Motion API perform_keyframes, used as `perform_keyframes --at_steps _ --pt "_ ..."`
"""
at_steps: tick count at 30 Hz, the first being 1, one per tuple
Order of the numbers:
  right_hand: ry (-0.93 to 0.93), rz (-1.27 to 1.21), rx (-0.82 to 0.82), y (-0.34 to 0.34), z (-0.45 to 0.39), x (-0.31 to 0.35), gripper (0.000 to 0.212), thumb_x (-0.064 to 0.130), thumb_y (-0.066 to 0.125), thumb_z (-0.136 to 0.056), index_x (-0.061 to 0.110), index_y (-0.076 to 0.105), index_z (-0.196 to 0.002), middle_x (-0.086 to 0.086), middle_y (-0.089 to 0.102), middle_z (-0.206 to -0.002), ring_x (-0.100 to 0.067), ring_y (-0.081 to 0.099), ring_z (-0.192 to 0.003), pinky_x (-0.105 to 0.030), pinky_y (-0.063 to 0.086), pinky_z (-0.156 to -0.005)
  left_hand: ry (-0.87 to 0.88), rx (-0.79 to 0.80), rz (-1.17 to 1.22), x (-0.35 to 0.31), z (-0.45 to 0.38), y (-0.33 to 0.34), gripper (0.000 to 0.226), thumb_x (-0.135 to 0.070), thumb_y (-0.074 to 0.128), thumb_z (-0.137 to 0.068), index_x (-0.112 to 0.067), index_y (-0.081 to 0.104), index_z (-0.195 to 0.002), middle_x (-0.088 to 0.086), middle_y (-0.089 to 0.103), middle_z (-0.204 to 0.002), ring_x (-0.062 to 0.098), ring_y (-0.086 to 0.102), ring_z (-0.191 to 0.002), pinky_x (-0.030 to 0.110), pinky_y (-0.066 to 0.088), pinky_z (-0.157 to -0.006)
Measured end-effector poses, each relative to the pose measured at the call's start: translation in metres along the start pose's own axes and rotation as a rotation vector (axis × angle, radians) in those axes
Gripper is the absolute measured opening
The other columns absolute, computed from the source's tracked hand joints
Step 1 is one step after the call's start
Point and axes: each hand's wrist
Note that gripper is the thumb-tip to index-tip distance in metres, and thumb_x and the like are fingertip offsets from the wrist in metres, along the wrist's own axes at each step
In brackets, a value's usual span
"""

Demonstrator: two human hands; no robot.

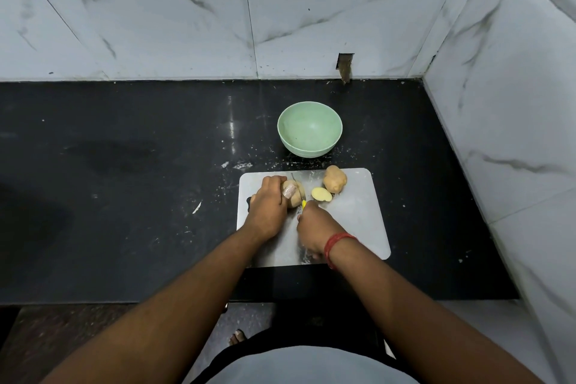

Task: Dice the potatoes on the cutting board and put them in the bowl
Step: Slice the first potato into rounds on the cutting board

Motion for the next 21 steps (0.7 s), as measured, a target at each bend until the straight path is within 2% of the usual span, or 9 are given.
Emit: perform_keyframes --at_steps 3,5,8,10,14,15,16,18,21 --pt "-0.07 0.042 0.002 -0.002 -0.007 0.004 0.01 0.011 0.044 -0.096 0.012 0.049 -0.105 -0.02 0.062 -0.112 -0.036 0.061 -0.104 -0.032 0.043 -0.073 -0.012 0.008 0.01 -0.001 0.001 -0.001 0.031 -0.024 0.046 -0.104 -0.015 0.051 -0.134 0.009 0.049 -0.137 0.031 0.053 -0.117 0.051 0.039 -0.105" --pt "-0.089 0.067 0.004 -0.003 -0.008 0.005 0.006 0.013 0.044 -0.097 0.017 0.044 -0.101 -0.021 0.06 -0.121 -0.037 0.059 -0.11 -0.034 0.042 -0.077 -0.019 0.009 0.021 -0.002 0.001 -0.002 0.031 -0.027 0.046 -0.105 -0.015 0.052 -0.133 0.008 0.049 -0.137 0.03 0.053 -0.117 0.05 0.04 -0.105" --pt "-0.057 0.047 0.012 0.0 -0.001 0.0 0.021 0.013 0.043 -0.097 0.01 0.052 -0.116 -0.02 0.059 -0.121 -0.034 0.06 -0.102 -0.035 0.044 -0.077 -0.027 0.005 0.041 -0.002 0.001 -0.001 0.03 -0.028 0.046 -0.105 -0.016 0.052 -0.132 0.007 0.049 -0.137 0.029 0.053 -0.117 0.05 0.039 -0.106" --pt "-0.031 0.03 0.015 0.003 0.006 -0.005 0.031 0.012 0.042 -0.098 0.002 0.049 -0.126 -0.021 0.059 -0.12 -0.034 0.06 -0.101 -0.036 0.046 -0.078 -0.035 0.004 0.047 -0.002 0.001 -0.001 0.03 -0.029 0.046 -0.105 -0.016 0.052 -0.132 0.006 0.049 -0.137 0.028 0.053 -0.118 0.05 0.039 -0.106" --pt "-0.029 0.047 0.019 0.002 0.007 -0.003 0.017 0.012 0.042 -0.098 0.009 0.048 -0.114 -0.02 0.059 -0.118 -0.033 0.06 -0.097 -0.036 0.048 -0.077 -0.043 0.001 0.036 -0.003 0.001 -0.001 0.032 -0.033 0.043 -0.106 -0.016 0.051 -0.132 0.006 0.049 -0.137 0.028 0.053 -0.117 0.05 0.04 -0.106" --pt "-0.018 0.052 0.015 0.001 0.004 -0.002 0.017 0.011 0.042 -0.097 0.008 0.047 -0.113 -0.019 0.06 -0.112 -0.033 0.061 -0.096 -0.034 0.047 -0.073 -0.046 0.003 0.036 -0.003 0.0 0.0 0.032 -0.034 0.043 -0.107 -0.016 0.051 -0.132 0.006 0.049 -0.137 0.029 0.054 -0.116 0.05 0.04 -0.105" --pt "0.0 0.049 0.011 0.001 0.001 0.0 0.021 0.009 0.041 -0.097 0.005 0.047 -0.117 -0.016 0.06 -0.101 -0.03 0.061 -0.087 -0.031 0.044 -0.065 -0.047 0.003 0.04 -0.002 0.0 0.0 0.032 -0.035 0.043 -0.107 -0.016 0.051 -0.131 0.006 0.049 -0.137 0.029 0.054 -0.115 0.05 0.04 -0.105" --pt "0.033 0.04 0.011 0.002 -0.001 0.002 0.029 0.005 0.039 -0.095 0.001 0.043 -0.124 -0.007 0.049 -0.077 -0.019 0.049 -0.063 -0.029 0.035 -0.049 -0.047 -0.001 0.053 -0.001 0.0 0.001 0.031 -0.036 0.043 -0.107 -0.017 0.051 -0.13 0.006 0.049 -0.136 0.028 0.054 -0.115 0.05 0.041 -0.104" --pt "0.031 0.066 0.007 0.005 0.001 -0.002 0.032 0.005 0.039 -0.096 -0.001 0.039 -0.127 -0.004 0.042 -0.071 -0.014 0.04 -0.056 -0.028 0.031 -0.045 -0.046 -0.005 0.061 -0.002 0.0 0.0 0.032 -0.039 0.042 -0.107 -0.017 0.051 -0.129 0.005 0.049 -0.135 0.028 0.054 -0.116 0.05 0.04 -0.105"
Point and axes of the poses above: each hand's wrist, its own z-axis away from the middle knuckle, its own y-axis out of the palm, x = y × z
